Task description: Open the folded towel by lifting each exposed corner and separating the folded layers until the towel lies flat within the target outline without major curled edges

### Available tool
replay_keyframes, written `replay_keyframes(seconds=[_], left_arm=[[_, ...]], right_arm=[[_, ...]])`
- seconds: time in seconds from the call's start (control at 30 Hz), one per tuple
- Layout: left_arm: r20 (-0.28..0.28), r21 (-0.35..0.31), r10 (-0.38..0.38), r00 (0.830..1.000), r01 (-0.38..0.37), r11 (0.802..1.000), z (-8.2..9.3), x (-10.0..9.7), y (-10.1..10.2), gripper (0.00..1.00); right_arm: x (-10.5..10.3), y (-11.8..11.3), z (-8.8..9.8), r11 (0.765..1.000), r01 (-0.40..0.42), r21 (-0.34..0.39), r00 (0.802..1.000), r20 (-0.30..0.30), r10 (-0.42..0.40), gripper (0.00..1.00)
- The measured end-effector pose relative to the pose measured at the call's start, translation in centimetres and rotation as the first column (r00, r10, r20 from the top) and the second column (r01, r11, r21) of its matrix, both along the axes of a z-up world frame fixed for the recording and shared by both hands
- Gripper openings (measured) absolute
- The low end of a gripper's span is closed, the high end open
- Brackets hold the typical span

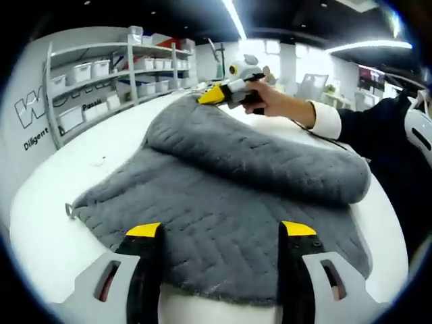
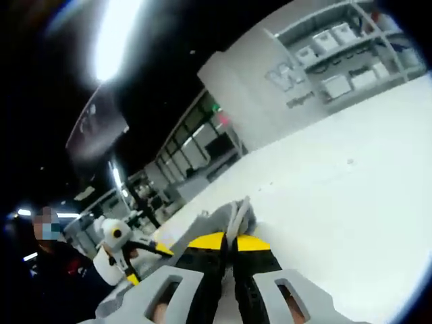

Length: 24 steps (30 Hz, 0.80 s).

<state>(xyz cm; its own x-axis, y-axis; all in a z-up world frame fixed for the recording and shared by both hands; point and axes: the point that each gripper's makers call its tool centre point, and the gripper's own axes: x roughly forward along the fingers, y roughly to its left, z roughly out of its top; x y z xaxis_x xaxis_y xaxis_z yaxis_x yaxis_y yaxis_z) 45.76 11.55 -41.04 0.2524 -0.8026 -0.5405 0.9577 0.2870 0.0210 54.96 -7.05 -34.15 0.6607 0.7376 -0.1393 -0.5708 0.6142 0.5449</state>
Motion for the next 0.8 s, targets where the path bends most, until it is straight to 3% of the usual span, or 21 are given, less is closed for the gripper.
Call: replay_keyframes(seconds=[0.17,0.43,0.6,0.8], left_arm=[[-0.009,-0.002,0.012,1.000,-0.012,1.000,-0.1,0.1,0.2,0.66],[-0.016,-0.006,0.012,1.000,-0.012,1.000,-0.1,-0.1,0.6,0.64],[-0.017,-0.005,0.014,1.000,-0.014,1.000,-0.1,0.0,0.7,0.64],[-0.015,0.001,0.016,1.000,-0.016,1.000,-0.1,0.1,0.7,0.64]], right_arm=[[0.3,-0.9,-0.3,0.999,0.030,-0.026,1.000,-0.008,-0.030,0.00],[0.5,-1.5,-1.3,0.989,0.050,-0.140,0.999,0.011,-0.049,0.00],[0.8,-3.1,-1.6,0.961,0.109,-0.254,0.994,0.060,-0.096,0.00],[0.8,-3.5,-1.9,0.955,0.113,-0.273,0.993,0.067,-0.098,0.00]])
